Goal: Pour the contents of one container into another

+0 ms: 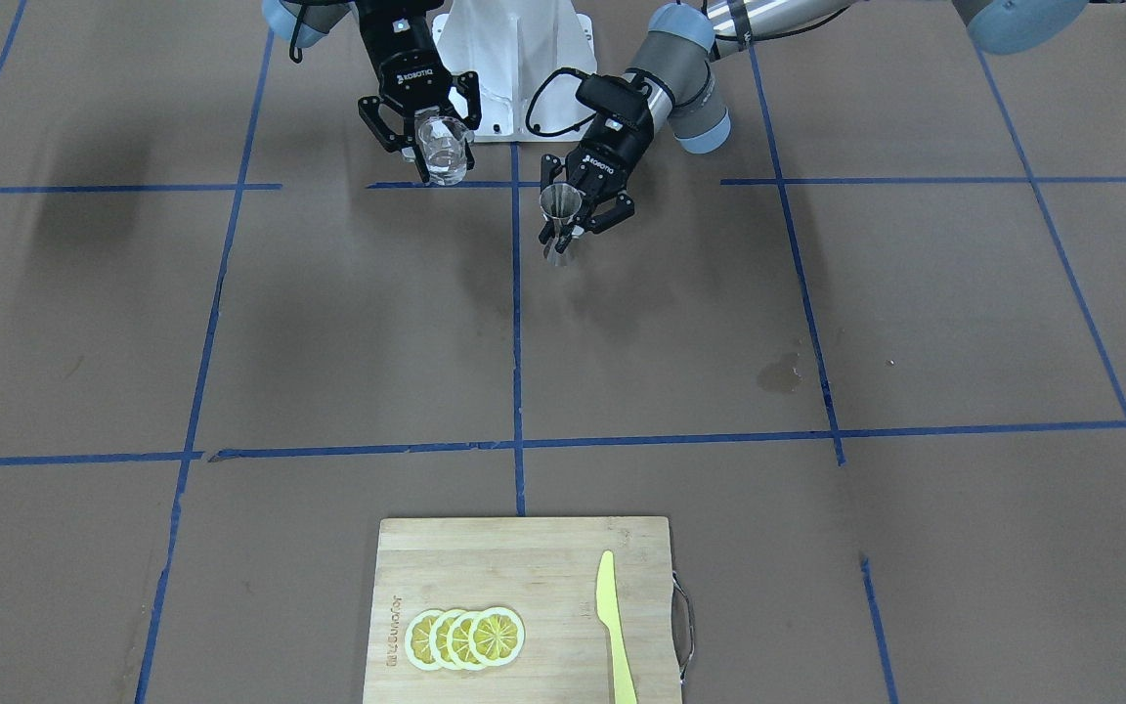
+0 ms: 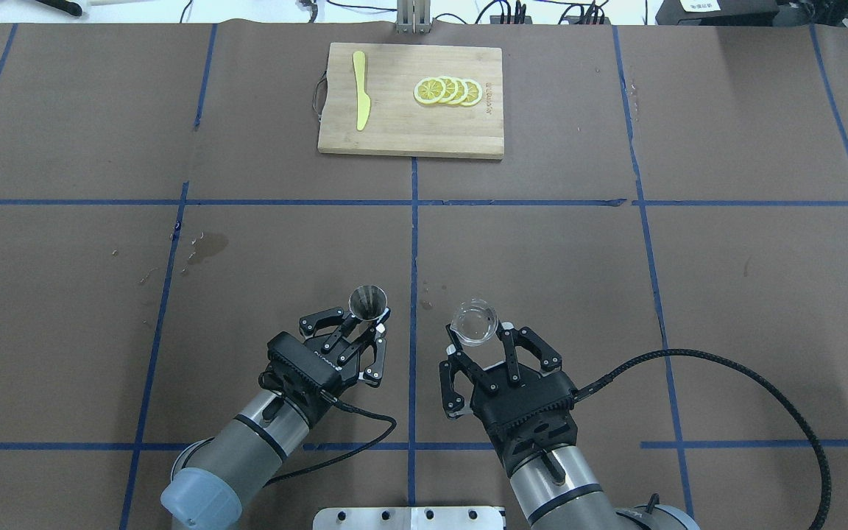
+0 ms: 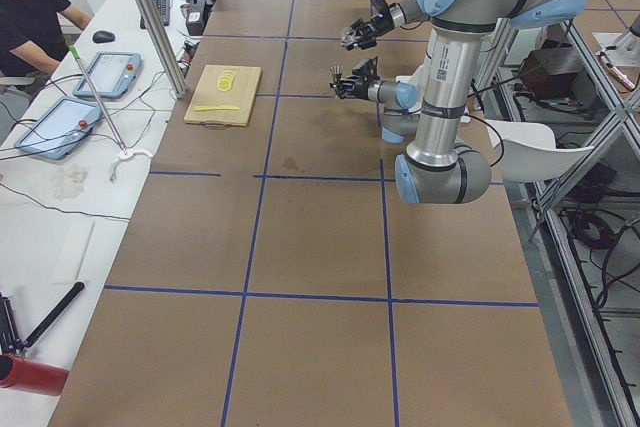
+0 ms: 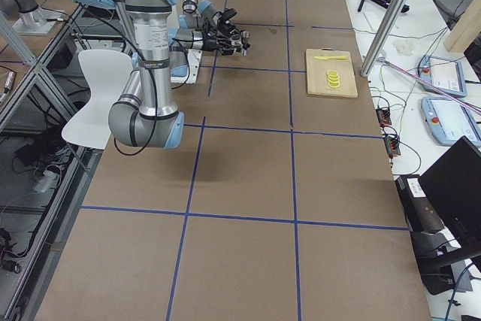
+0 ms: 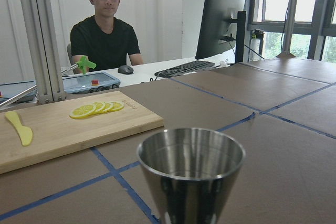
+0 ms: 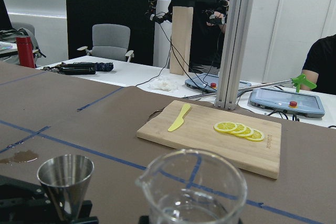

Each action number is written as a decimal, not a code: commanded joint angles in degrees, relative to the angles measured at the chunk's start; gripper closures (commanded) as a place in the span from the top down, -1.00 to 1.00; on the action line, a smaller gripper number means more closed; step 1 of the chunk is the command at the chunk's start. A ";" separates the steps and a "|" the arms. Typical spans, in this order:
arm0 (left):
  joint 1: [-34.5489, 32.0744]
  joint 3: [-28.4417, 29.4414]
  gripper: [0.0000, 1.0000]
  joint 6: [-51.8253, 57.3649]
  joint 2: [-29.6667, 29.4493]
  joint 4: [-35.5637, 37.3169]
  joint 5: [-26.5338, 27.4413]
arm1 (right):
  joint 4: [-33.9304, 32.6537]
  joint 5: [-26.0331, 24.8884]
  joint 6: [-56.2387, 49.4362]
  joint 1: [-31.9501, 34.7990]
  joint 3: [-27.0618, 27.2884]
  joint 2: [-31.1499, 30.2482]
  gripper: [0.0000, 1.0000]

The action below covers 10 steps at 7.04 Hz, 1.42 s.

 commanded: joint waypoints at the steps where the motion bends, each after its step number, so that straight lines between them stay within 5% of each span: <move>1: -0.26 0.24 -1.00 3.41 -0.43 0.01 0.08 | 0.00 0.00 -0.08 0.47 0.54 0.00 -0.92; 4: -1.05 0.33 -1.00 8.18 -3.94 -0.08 -0.53 | -4.82 0.43 -0.17 2.14 2.03 0.09 -0.92; 7: -4.04 1.90 -1.00 8.46 -5.17 -0.25 -8.18 | -6.92 1.13 -2.61 3.64 2.39 0.35 -0.92; 10: -4.31 4.98 -1.00 8.99 -7.72 -0.34 -8.71 | -18.15 2.72 -2.63 4.52 6.33 1.67 -0.92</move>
